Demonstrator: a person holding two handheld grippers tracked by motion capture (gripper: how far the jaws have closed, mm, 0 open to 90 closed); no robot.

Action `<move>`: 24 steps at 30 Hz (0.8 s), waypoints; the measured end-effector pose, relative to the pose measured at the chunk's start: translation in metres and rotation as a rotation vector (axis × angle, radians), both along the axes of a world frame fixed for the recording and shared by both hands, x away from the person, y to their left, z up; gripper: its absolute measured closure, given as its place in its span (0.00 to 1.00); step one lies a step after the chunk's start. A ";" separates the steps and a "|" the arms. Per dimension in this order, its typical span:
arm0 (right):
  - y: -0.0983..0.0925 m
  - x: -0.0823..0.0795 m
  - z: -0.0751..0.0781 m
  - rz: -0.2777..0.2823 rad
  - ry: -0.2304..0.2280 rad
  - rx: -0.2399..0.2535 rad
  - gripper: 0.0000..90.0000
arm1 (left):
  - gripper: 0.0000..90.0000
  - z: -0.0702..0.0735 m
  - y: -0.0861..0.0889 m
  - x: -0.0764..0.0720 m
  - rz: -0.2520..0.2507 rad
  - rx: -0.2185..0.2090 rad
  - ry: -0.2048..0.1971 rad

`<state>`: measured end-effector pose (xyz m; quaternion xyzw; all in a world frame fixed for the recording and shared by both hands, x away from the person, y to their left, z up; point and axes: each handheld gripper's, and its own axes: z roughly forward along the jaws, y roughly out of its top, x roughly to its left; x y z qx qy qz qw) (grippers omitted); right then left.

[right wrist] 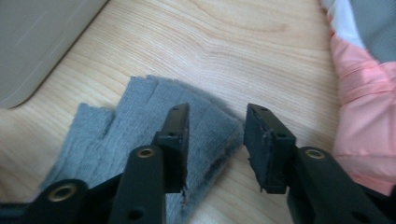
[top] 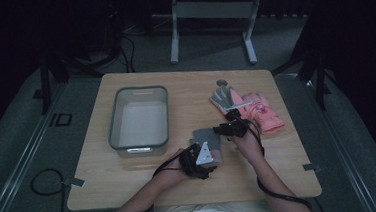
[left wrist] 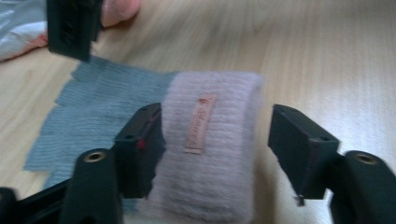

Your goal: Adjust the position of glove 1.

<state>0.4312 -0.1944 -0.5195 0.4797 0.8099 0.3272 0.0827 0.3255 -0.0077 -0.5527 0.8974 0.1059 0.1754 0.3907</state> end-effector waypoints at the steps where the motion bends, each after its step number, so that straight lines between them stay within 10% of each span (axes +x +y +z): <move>1: 0.001 0.001 -0.002 -0.003 0.008 -0.002 0.62 | 0.43 -0.001 0.000 0.000 0.002 0.008 -0.016; 12: 0.003 0.006 -0.024 -0.068 0.068 0.023 0.50 | 0.57 -0.010 0.001 -0.001 -0.015 0.041 -0.094; 19: 0.008 0.004 -0.023 -0.037 0.111 0.042 0.58 | 0.74 -0.006 0.005 0.007 -0.021 0.028 -0.052; 24: 0.009 0.006 -0.026 -0.017 0.181 0.145 0.63 | 0.77 -0.005 0.009 0.012 -0.033 0.015 -0.016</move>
